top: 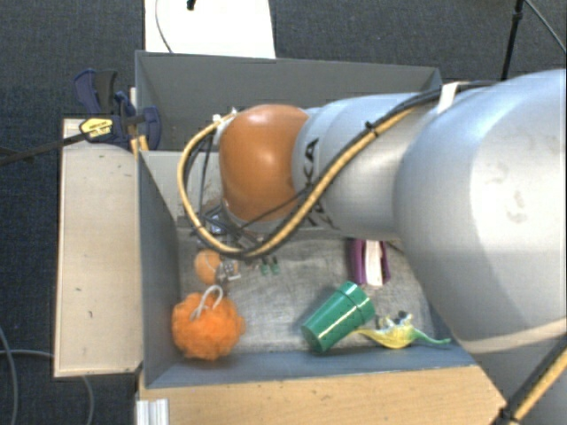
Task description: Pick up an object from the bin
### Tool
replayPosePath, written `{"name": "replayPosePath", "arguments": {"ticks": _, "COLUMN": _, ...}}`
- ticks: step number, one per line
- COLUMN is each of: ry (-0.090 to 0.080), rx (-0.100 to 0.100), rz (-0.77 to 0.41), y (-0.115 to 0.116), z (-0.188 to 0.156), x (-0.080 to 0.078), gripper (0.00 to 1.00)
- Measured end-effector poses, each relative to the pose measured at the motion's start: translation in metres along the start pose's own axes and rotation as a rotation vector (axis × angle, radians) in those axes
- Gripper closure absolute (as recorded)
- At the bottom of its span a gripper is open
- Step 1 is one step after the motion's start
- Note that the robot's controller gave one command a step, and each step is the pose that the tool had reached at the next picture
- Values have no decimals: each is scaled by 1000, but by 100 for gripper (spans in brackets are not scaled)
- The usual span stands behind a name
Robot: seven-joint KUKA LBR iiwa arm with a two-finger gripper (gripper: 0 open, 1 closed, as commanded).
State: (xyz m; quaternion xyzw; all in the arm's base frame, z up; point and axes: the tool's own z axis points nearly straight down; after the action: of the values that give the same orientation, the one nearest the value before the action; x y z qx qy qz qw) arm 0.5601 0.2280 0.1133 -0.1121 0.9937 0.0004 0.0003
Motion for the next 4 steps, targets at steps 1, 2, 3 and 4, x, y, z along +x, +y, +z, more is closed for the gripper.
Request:
{"name": "replayPosePath", "arguments": {"ticks": 1, "ry": 0, "rx": 0, "rz": 0, "y": 0, "z": 0, "x": 0, "gripper": 100}}
{"name": "replayPosePath", "arguments": {"ticks": 2, "ry": 1, "rx": 0, "rz": 14, "y": -8, "z": -1, "x": 0, "gripper": 100}}
{"name": "replayPosePath", "arguments": {"ticks": 3, "ry": 3, "rx": 1, "rz": 26, "y": 0, "z": -39, "x": 1, "gripper": 100}}
{"name": "replayPosePath", "arguments": {"ticks": 4, "ry": 3, "rx": 1, "rz": 23, "y": 0, "z": -105, "x": 15, "gripper": 100}}
